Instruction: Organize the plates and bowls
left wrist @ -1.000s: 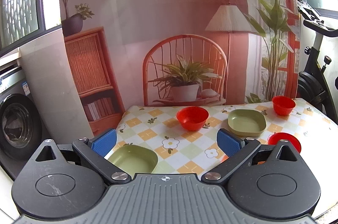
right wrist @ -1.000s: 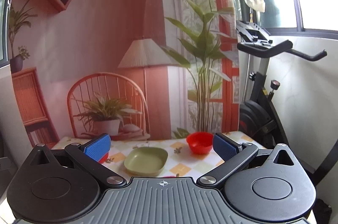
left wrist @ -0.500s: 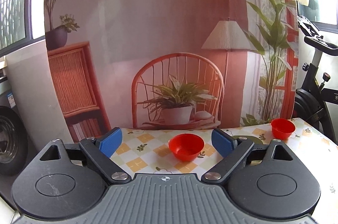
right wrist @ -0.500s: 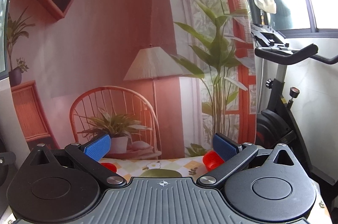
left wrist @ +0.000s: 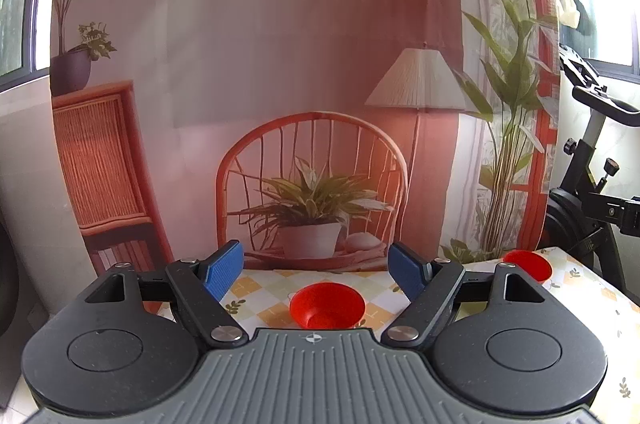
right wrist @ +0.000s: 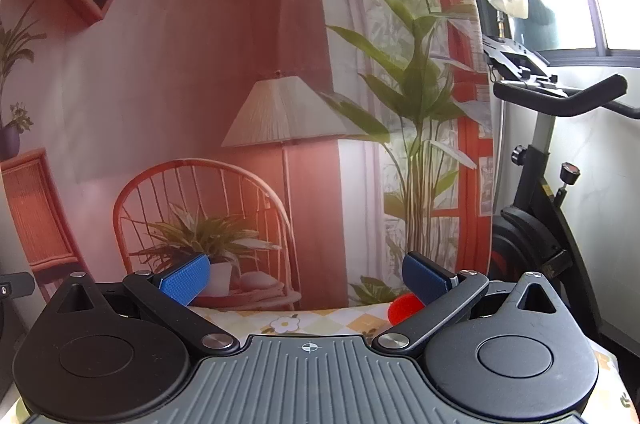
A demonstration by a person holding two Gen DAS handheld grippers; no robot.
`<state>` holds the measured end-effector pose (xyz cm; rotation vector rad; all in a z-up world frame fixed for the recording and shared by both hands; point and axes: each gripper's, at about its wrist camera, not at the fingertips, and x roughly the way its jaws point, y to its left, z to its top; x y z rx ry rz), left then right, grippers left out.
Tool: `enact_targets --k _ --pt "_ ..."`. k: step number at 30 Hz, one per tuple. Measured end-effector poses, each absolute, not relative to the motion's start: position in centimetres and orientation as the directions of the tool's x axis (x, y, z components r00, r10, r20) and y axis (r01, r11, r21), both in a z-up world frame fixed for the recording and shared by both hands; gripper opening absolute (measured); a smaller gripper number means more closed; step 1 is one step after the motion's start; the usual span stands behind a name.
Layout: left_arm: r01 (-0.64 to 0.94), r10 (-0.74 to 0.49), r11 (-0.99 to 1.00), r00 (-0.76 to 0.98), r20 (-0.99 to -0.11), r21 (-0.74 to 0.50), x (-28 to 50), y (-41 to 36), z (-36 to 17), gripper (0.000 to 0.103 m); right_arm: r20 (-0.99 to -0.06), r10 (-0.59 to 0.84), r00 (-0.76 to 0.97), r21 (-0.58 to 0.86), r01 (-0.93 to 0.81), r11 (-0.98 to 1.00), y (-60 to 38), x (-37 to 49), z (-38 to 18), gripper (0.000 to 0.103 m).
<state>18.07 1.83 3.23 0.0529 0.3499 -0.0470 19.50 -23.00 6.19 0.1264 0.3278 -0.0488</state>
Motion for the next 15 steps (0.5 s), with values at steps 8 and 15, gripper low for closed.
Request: enact_targets --k 8,15 --pt "0.086 -0.087 0.996 0.899 -0.430 -0.022 19.4 1.6 1.5 0.079 -0.378 0.039 0.925 0.144 0.017 0.989 -23.5 19.4 3.7 0.102" --pt "0.103 -0.067 0.994 0.856 -0.512 0.042 19.8 1.2 -1.5 0.074 -0.457 0.065 0.887 0.148 0.004 0.989 -22.5 18.3 -0.2 0.097"
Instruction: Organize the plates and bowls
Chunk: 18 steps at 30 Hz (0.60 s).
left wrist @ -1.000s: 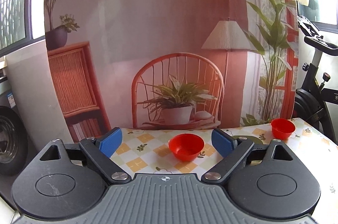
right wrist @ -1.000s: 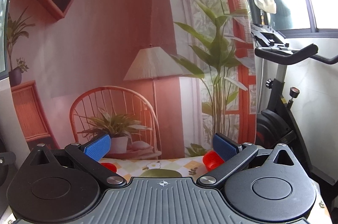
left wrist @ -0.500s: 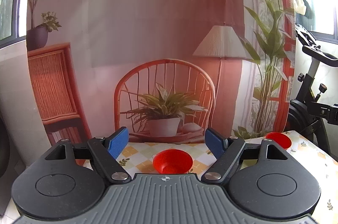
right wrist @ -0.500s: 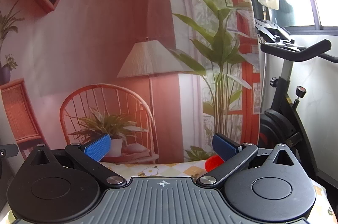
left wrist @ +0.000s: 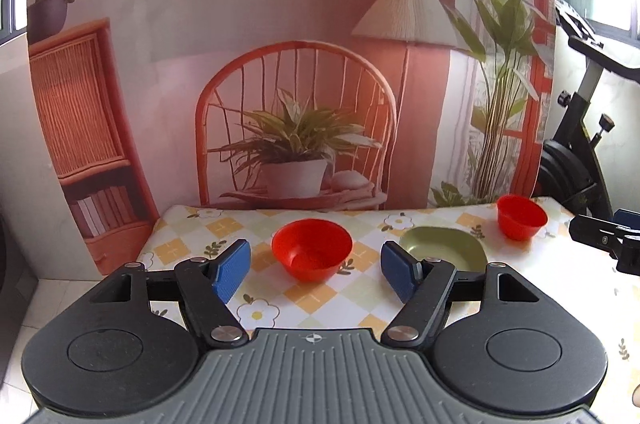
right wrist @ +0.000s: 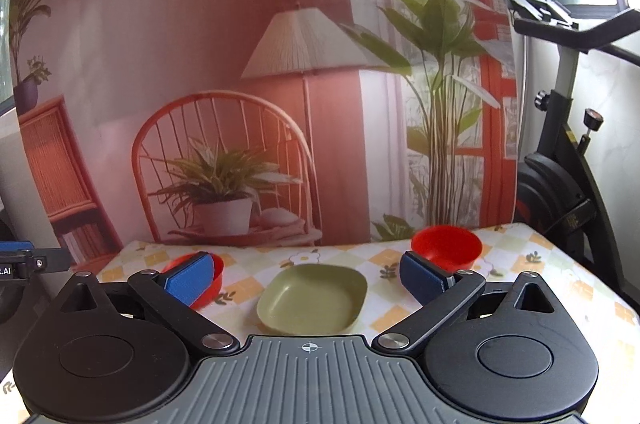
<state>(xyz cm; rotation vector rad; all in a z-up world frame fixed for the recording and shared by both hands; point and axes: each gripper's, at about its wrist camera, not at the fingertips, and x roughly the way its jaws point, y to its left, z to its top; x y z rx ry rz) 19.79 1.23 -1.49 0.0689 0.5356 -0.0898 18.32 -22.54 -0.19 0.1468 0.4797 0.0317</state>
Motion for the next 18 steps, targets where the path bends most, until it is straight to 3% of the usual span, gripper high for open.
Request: enact_targets --k 4,8,18 --pt "0.126 -0.092 0.992 0.813 -0.574 0.019 20.4 1.2 -4.0 0.068 -0.532 0.061 0.844 0.152 0.024 0.988 -21.9 18.2 -3.3 0.086" --pt "0.143 -0.112 0.990 0.783 -0.612 0.001 20.7 0.8 -6.2 0.067 -0.582 0.080 0.809 0.145 0.007 0.989 -21.0 17.9 -5.7 0.082" --pt "0.172 -0.153 0.984 0.686 -0.711 -0.046 20.8 -0.5 -12.0 0.062 -0.713 0.130 0.689 0.150 -0.031 0.988 -18.9 17.5 -11.1 0.063"
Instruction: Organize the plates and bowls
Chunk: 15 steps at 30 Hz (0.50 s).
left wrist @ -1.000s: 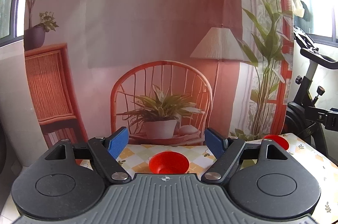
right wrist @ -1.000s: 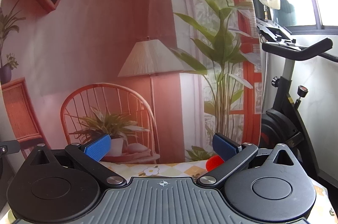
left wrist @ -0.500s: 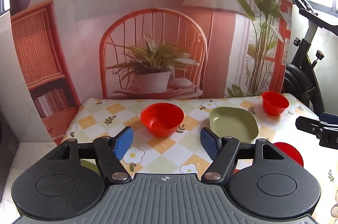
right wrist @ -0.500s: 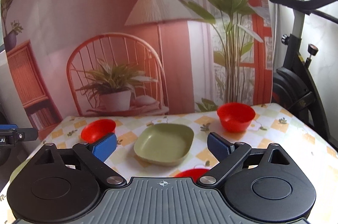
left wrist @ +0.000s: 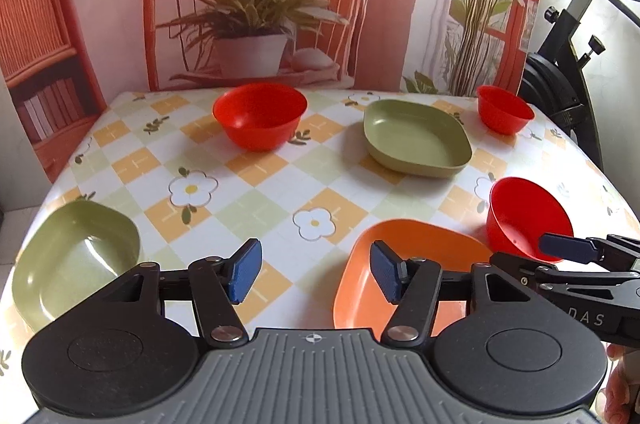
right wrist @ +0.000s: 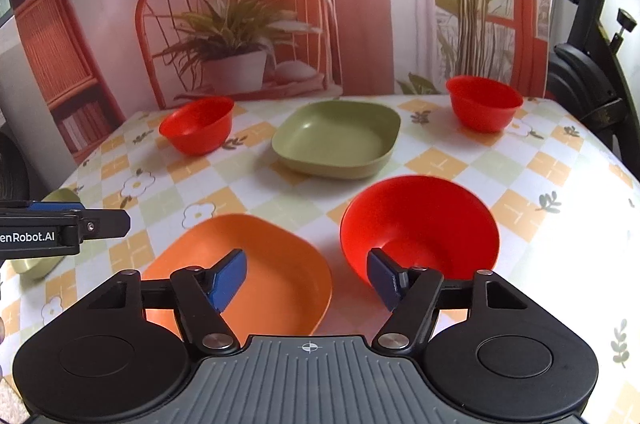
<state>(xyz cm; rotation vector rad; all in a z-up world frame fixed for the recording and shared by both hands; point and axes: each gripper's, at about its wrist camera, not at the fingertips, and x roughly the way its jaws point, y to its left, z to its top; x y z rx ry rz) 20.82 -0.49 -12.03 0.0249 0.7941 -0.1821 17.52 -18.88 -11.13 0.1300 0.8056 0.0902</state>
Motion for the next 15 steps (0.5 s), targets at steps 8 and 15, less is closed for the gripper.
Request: enact_targets --k 8,15 --pt "0.168 -0.153 0.984 0.625 -0.766 -0.060 20.4 -1.0 -15.1 0.056 -0.744 0.139 0.653 0.157 -0.031 0.987 -18.5 17.5 -12.3 0.053" --pt "0.174 -0.169 0.982 0.639 -0.750 -0.072 19.8 -0.9 -15.0 0.051 -0.730 0.136 0.670 0.153 -0.035 0.988 -18.8 16.9 -11.6 0.049"
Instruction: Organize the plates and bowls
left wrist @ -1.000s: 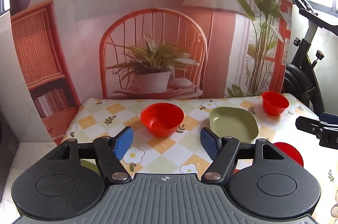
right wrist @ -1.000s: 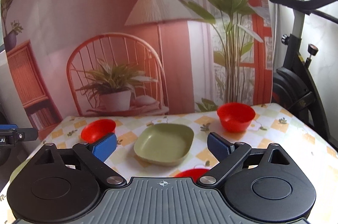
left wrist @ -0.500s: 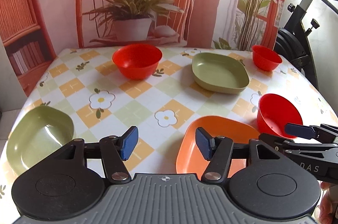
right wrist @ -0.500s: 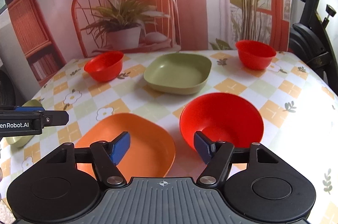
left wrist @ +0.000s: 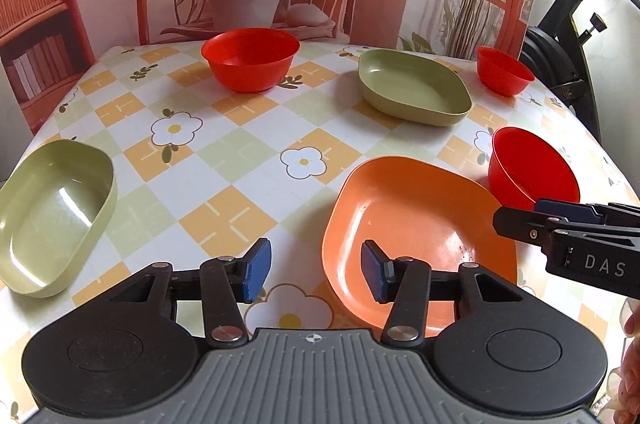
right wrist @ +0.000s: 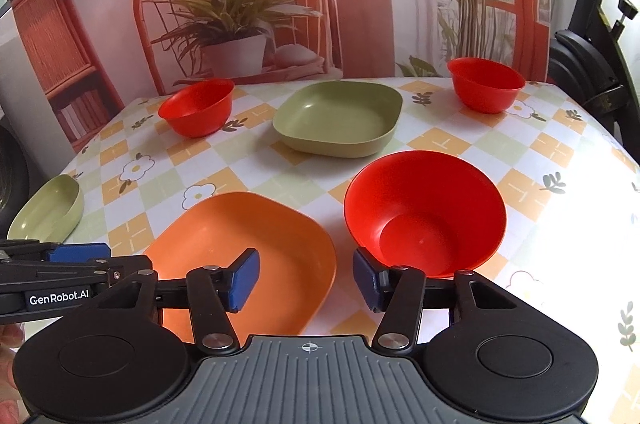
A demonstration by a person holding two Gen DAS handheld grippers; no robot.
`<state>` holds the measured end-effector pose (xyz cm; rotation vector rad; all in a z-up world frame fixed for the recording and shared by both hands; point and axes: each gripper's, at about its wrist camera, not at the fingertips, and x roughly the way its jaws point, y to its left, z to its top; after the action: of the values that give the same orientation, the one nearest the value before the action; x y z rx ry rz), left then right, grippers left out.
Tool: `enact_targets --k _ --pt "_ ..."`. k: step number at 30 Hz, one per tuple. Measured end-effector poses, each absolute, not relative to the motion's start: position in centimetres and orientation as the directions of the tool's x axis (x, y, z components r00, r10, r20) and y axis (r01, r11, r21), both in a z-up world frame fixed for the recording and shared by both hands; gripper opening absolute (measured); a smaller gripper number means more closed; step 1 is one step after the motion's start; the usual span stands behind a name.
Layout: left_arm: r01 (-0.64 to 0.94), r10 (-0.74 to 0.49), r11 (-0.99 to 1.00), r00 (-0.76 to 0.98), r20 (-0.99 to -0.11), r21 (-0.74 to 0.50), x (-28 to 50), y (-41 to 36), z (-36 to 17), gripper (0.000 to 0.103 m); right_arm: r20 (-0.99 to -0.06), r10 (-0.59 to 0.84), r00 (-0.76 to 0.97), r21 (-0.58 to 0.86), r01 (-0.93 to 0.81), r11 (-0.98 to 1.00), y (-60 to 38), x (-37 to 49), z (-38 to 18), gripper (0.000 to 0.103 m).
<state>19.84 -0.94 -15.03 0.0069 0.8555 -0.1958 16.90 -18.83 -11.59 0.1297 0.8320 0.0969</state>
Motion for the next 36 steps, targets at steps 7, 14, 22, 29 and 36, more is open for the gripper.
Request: enact_targets --k 7,14,22,29,36 --pt "0.174 -0.179 0.981 0.624 -0.760 -0.088 19.8 -1.0 -15.6 0.039 -0.754 0.160 0.637 0.176 -0.040 0.984 -18.7 16.8 -12.3 0.041" --pt "0.175 -0.190 0.979 0.615 -0.765 -0.103 20.0 -1.0 -16.1 0.029 -0.778 0.171 0.605 0.213 -0.003 0.977 -19.2 17.5 -13.8 0.027" --pt "0.196 -0.229 0.971 0.596 -0.770 -0.137 19.9 -1.1 -16.7 0.014 -0.785 0.166 0.597 0.228 0.030 0.973 -19.9 17.7 -14.4 0.013" --pt "0.187 -0.215 0.974 0.612 -0.761 -0.126 19.7 -1.0 -16.1 0.013 -0.775 0.179 0.607 0.243 0.025 0.970 -19.9 17.6 -14.0 0.011" --pt "0.201 -0.225 0.972 0.659 -0.718 -0.121 19.9 -0.6 -13.0 0.013 -0.722 0.193 0.664 0.252 -0.008 0.968 -20.0 18.0 -11.0 0.011"
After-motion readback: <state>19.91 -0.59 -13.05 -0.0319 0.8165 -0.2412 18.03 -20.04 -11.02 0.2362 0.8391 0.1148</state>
